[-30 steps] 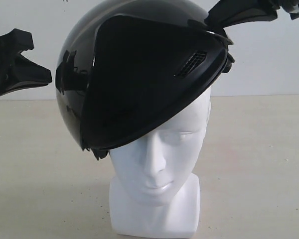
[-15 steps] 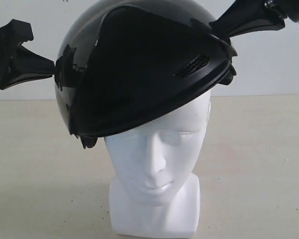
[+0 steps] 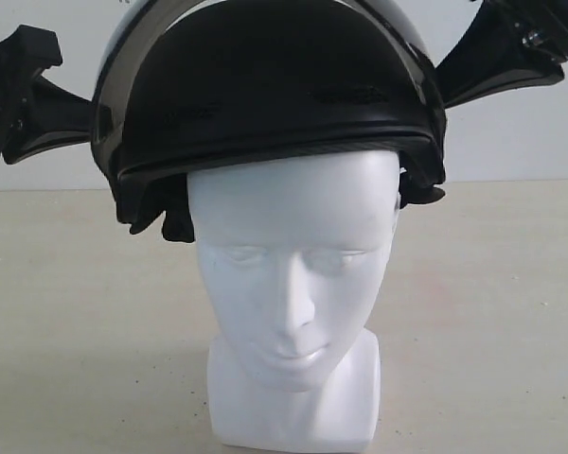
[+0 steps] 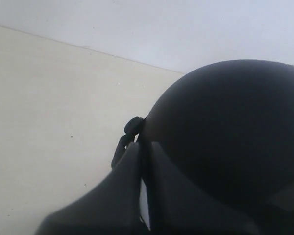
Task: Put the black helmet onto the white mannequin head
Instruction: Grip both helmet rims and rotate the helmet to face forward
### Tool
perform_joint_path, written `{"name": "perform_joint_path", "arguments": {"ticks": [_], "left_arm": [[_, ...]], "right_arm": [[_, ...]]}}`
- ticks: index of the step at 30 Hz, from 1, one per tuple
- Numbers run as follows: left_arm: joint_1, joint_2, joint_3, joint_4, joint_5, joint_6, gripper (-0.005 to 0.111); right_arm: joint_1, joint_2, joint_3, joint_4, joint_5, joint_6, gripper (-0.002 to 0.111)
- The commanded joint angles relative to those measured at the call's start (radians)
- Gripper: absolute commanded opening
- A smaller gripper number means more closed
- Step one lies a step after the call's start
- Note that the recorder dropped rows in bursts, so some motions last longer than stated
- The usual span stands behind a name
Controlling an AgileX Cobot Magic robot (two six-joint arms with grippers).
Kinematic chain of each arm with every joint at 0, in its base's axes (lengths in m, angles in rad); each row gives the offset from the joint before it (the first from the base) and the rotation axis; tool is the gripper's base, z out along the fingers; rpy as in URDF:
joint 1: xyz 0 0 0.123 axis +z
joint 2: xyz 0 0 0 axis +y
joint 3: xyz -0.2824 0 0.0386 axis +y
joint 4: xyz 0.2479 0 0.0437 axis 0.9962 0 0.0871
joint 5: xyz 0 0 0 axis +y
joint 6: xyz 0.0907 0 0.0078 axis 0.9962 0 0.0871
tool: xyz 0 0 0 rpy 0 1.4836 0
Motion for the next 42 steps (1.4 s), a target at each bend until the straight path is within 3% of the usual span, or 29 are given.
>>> {"name": "perform_joint_path", "arguments": {"ticks": [1,18,26,42], "left_arm": [[-0.004,0.001,-0.005,-0.069,0.004,0.060,0.004],[-0.004,0.001,-0.013,-0.119,-0.004,0.144,0.004],[-0.004,0.038,-0.096,-0.129,0.018,0.137,0.004],[-0.024,0.191,-0.231,-0.156,0.255,0.132,0.004]], "right_arm": [[0.005,-0.027,0.008,0.017,0.029,0.001,0.000],[0.002,-0.056,0.005,0.010,-0.217,0.015,0.000],[0.002,-0.030,0.005,0.183,-0.295,-0.032,0.000],[0.002,0.019,0.005,0.246,-0.092,-0.087,0.000]]}}
